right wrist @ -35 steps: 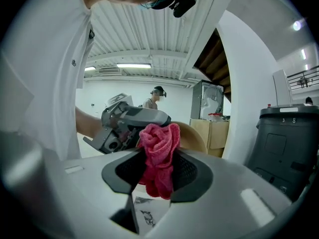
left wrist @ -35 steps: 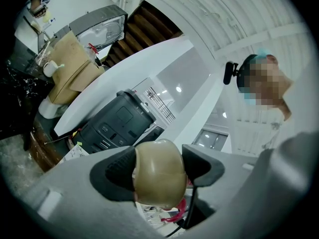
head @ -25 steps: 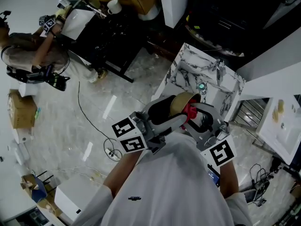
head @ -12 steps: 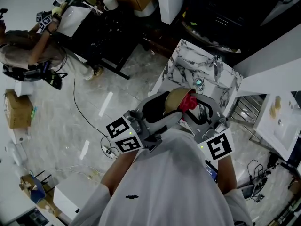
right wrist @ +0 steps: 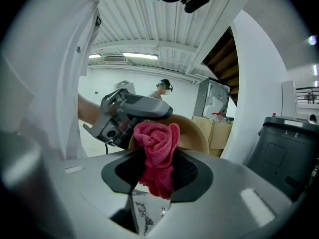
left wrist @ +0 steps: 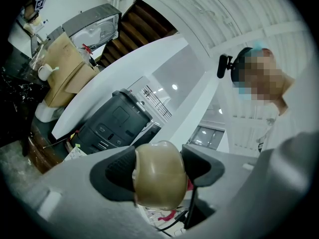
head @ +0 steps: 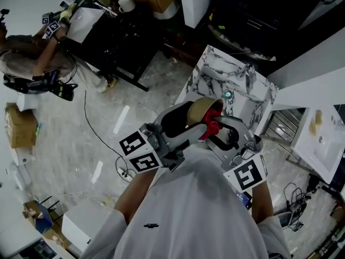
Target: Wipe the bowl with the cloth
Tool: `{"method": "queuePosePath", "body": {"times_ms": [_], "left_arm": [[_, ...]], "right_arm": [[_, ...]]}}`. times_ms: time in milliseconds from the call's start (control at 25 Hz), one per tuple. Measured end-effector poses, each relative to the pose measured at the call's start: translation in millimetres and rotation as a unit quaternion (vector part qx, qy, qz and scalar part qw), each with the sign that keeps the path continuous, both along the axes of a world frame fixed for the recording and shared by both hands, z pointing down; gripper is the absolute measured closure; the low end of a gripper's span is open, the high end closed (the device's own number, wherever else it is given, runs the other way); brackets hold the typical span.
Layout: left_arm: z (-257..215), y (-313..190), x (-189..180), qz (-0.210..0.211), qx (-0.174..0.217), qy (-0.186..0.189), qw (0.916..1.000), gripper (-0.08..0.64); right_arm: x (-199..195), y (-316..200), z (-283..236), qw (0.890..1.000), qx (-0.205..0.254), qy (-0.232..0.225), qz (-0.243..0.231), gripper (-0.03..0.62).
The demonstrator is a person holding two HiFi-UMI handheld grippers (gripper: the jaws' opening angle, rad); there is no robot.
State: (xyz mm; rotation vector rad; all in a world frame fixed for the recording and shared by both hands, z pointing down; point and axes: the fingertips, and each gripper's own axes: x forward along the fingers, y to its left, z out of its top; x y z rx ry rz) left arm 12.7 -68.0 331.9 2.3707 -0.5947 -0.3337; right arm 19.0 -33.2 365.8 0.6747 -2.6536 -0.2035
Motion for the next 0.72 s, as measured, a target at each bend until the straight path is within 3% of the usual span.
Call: {"method": "queuePosePath", "body": {"times_ms": [200, 440, 720], "left_arm": [[-2, 7, 10, 0.023, 0.005, -0.005, 0.9997, 0.256], [-2, 9, 17, 0.023, 0.014, -0.013, 0.9996, 0.256], [-15, 1, 14, 0.012, 0.027, -0.010, 0.9995, 0.256]], "right_arm": [[1, 5, -2, 0.999, -0.017, -0.024, -0.023, 0.443], [11, -15, -9, 0.998, 0.005, -0.041, 0.045, 0.443], [15, -30, -9, 0.997, 0.012, 0.013, 0.077, 0.445]]}}
